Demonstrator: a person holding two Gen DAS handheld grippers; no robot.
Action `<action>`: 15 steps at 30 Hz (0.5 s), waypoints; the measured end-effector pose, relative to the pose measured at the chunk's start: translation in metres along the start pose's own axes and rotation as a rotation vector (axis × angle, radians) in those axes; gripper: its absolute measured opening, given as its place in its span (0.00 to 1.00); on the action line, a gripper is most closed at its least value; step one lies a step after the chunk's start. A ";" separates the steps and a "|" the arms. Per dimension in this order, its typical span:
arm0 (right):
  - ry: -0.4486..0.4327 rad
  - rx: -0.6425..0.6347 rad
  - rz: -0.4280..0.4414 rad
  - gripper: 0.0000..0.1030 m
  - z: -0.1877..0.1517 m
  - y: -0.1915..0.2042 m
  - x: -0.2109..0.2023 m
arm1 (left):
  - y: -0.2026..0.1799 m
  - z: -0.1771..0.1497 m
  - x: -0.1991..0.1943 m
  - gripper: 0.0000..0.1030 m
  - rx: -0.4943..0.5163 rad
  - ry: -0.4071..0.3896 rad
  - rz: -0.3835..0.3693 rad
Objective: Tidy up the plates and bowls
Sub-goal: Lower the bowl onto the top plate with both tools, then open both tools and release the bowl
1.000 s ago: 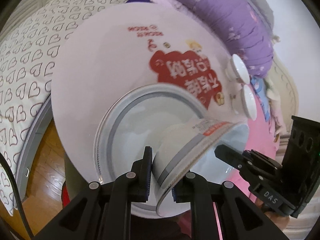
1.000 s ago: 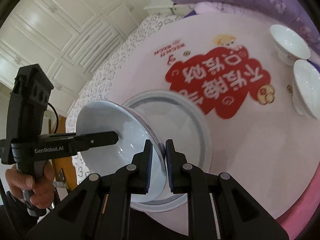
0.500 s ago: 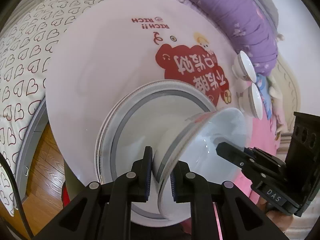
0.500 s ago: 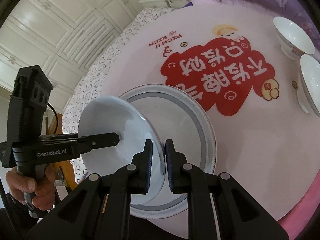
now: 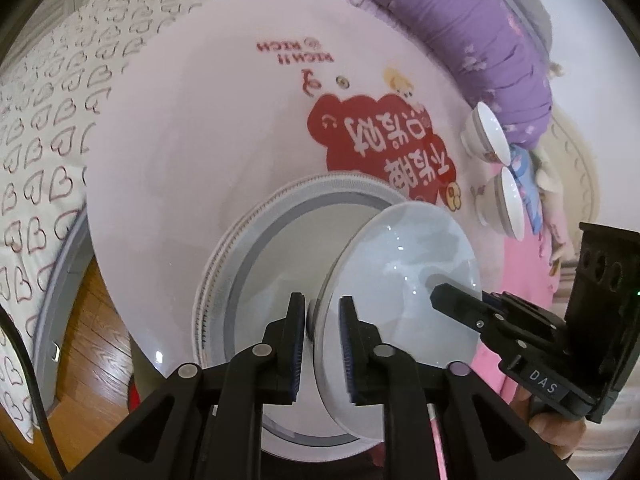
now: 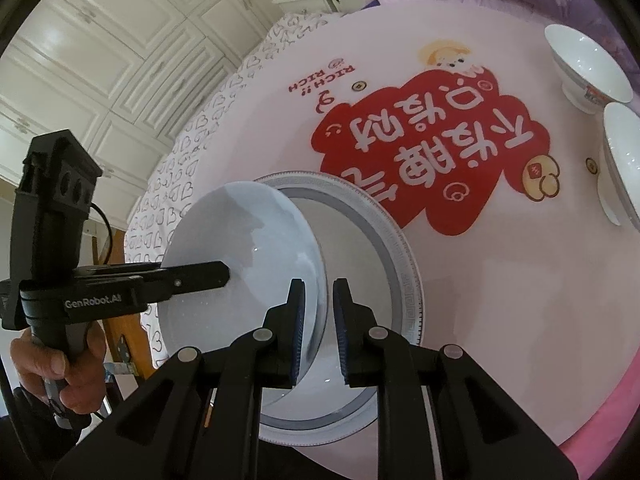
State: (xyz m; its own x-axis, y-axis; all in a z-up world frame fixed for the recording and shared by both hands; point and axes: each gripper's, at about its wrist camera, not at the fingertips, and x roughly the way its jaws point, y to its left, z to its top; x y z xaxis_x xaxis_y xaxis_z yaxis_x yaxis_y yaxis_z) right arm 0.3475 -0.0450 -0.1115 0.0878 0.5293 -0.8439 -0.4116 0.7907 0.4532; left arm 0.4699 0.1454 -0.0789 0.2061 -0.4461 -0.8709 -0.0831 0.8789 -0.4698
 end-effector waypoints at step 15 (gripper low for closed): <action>-0.177 0.074 0.053 1.00 0.012 -0.020 -0.032 | -0.017 -0.006 -0.051 0.87 0.057 -0.196 0.080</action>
State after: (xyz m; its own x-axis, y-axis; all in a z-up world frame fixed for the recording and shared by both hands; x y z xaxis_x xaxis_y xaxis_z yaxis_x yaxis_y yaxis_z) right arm 0.3635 -0.0742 -0.0901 0.2282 0.6118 -0.7574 -0.3527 0.7770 0.5214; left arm 0.4546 0.1524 -0.0278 0.3869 -0.3377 -0.8581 -0.0532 0.9208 -0.3863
